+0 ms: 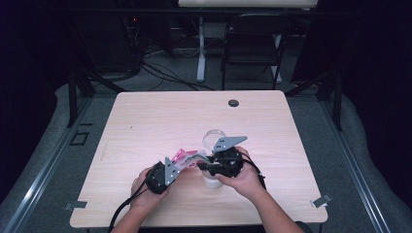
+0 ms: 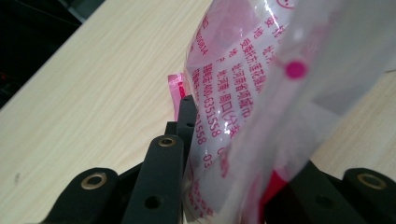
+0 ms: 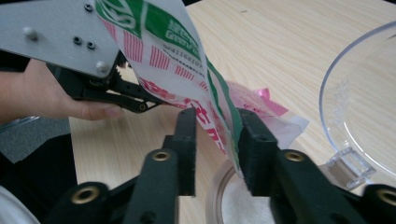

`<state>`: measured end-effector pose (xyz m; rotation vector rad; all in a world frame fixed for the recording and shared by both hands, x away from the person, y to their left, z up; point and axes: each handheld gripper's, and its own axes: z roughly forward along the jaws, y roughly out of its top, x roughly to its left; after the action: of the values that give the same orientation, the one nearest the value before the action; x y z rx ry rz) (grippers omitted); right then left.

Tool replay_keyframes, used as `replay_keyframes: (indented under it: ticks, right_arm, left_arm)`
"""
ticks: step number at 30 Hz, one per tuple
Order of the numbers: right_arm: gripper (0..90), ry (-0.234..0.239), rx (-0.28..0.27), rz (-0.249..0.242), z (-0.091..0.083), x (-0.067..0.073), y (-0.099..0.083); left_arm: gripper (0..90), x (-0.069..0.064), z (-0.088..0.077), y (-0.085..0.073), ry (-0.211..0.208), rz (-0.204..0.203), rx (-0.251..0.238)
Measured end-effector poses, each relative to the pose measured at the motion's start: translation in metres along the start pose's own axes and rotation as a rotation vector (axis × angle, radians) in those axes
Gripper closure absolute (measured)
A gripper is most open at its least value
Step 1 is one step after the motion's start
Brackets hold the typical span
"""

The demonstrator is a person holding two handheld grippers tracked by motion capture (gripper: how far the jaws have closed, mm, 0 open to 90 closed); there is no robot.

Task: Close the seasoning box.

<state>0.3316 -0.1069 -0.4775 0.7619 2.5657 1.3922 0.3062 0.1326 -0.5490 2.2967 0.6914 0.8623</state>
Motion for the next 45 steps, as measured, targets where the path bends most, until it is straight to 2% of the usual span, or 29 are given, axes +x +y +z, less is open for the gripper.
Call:
replay_keyframes:
  ticks: [1,4,8,14,22,28,32,35,37,41,43,45]
  right_arm:
    - [64.6,-0.007,-0.014,0.002,0.0,0.001,0.0]
    - [63.2,-0.005,-0.024,-0.001,-0.002,0.001,0.002]
    - [58.1,-0.014,-0.044,-0.001,-0.004,0.0,0.003]
    - [54.6,-0.02,-0.084,0.017,-0.01,-0.003,0.004]
    - [53.8,-0.028,-0.14,0.056,-0.02,-0.01,0.005]
    - [52.2,-0.034,-0.15,0.051,-0.02,-0.011,0.005]
    - [51.1,-0.046,-0.15,0.046,-0.019,-0.011,0.004]
    - [51.1,-0.046,-0.146,0.045,-0.019,-0.011,0.004]
    - [51.4,-0.036,-0.142,0.047,-0.02,-0.01,0.004]
    - [49.6,-0.054,-0.135,0.049,-0.021,-0.011,0.004]
    - [49.2,-0.078,-0.137,0.049,-0.022,-0.011,0.004]
    - [49.4,-0.079,-0.148,0.051,-0.024,-0.012,0.005]
  left_arm:
    - [76.8,0.001,0.0,-0.001,-0.009,-0.006,-0.002]
    - [76.9,0.002,0.002,-0.004,-0.031,-0.042,-0.006]
    - [77.0,0.006,0.004,-0.006,-0.057,-0.067,-0.002]
    - [77.4,0.012,0.005,-0.01,-0.109,-0.14,-0.02]
    - [77.6,0.024,0.003,-0.015,-0.122,-0.236,-0.043]
    - [77.7,0.042,-0.005,-0.023,-0.076,-0.309,-0.058]
    - [77.6,0.06,-0.011,-0.032,-0.026,-0.385,-0.063]
    - [77.6,0.071,-0.013,-0.035,0.021,-0.398,-0.045]
    - [77.6,0.078,-0.014,-0.037,0.06,-0.387,-0.013]
    - [77.6,0.092,-0.016,-0.043,0.119,-0.389,0.034]
    - [77.6,0.098,-0.016,-0.049,0.152,-0.384,0.061]
    - [77.6,0.103,-0.017,-0.057,0.175,-0.404,0.078]
